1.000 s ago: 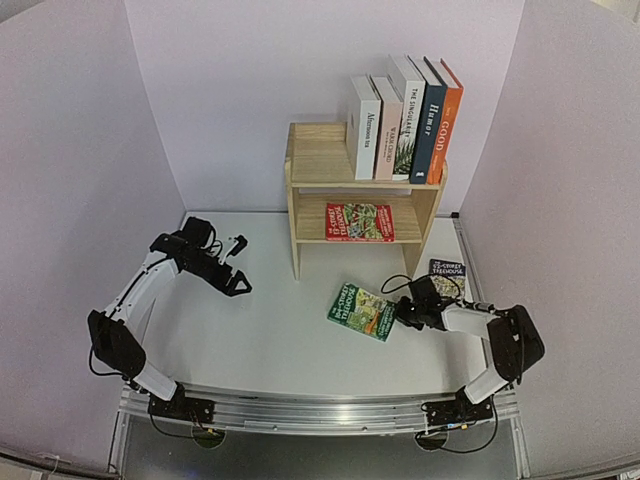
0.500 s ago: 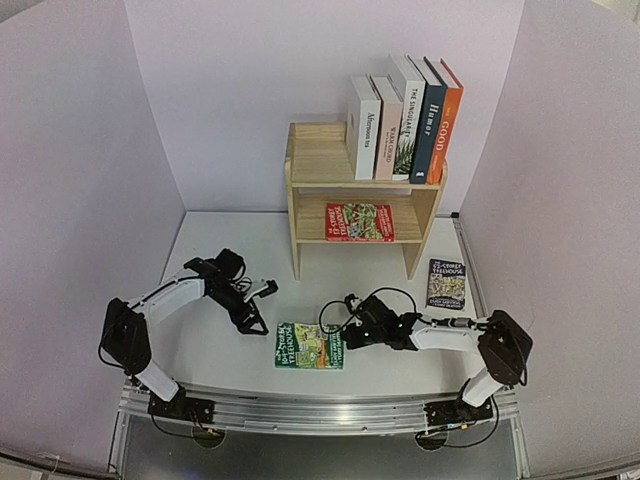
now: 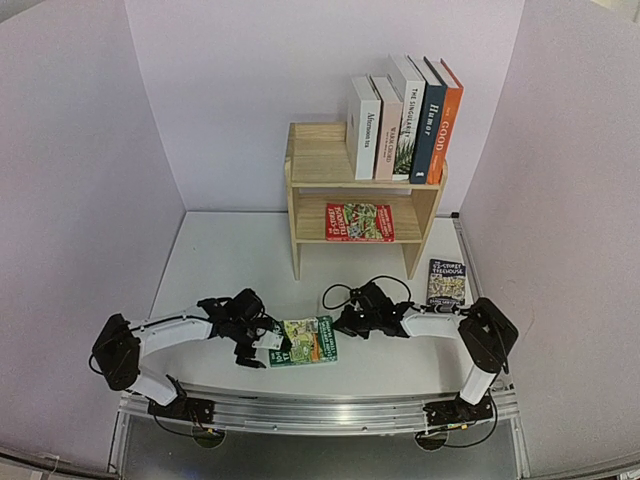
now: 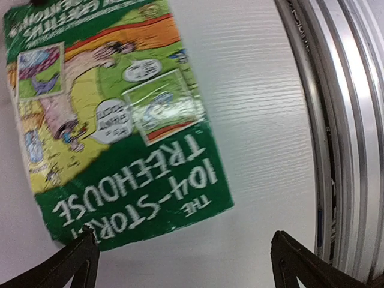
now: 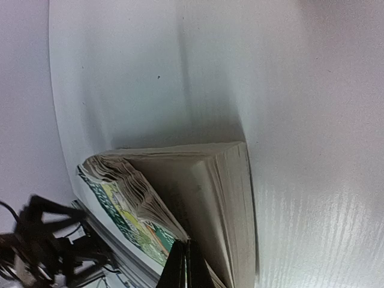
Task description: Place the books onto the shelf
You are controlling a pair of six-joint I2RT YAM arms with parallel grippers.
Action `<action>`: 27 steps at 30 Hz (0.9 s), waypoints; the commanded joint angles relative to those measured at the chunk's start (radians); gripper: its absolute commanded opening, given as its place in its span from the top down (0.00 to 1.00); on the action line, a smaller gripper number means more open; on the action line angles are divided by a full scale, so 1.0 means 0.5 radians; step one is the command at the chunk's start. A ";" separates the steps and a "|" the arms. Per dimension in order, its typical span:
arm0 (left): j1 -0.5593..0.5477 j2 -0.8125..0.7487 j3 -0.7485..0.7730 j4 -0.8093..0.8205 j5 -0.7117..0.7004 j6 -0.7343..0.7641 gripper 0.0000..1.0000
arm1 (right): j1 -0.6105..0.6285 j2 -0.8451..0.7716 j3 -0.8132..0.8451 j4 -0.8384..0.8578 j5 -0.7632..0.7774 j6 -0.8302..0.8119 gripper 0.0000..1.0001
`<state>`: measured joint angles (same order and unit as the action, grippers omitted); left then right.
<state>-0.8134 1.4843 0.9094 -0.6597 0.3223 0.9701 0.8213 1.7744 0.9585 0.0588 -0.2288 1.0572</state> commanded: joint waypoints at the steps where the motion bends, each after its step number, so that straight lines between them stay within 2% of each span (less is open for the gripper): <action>1: -0.227 -0.207 -0.328 0.514 -0.144 0.189 0.00 | -0.014 -0.030 0.122 0.179 -0.085 0.468 1.00; 5: -0.264 -0.112 -0.441 0.877 -0.321 0.082 0.00 | -0.014 -0.024 0.105 0.284 -0.055 0.674 1.00; 11: -0.275 0.045 -0.645 1.354 -0.619 0.224 0.00 | -0.013 0.004 0.054 0.411 -0.028 0.901 1.00; 16: -0.300 0.020 -0.780 1.699 -0.789 0.312 0.00 | -0.013 0.010 -0.012 0.622 0.022 1.138 1.00; 20: -0.303 0.034 -0.793 1.606 -0.744 0.340 0.00 | -0.025 0.055 0.032 0.530 -0.020 1.088 1.00; 23: -0.304 0.046 -0.748 1.472 -0.772 0.253 0.00 | -0.057 0.116 0.095 0.178 -0.065 0.904 0.99; 24: -0.303 0.044 -0.749 1.465 -0.785 0.245 0.00 | -0.057 0.128 0.145 0.018 -0.031 0.803 0.93; 27: -0.300 0.043 -0.760 1.442 -0.791 0.232 0.01 | -0.057 0.213 0.396 -0.537 0.109 0.447 0.59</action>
<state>-0.9638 1.4853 0.5343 0.1478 -0.0305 1.0985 0.8007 1.8246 1.0083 0.1545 -0.2406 1.4984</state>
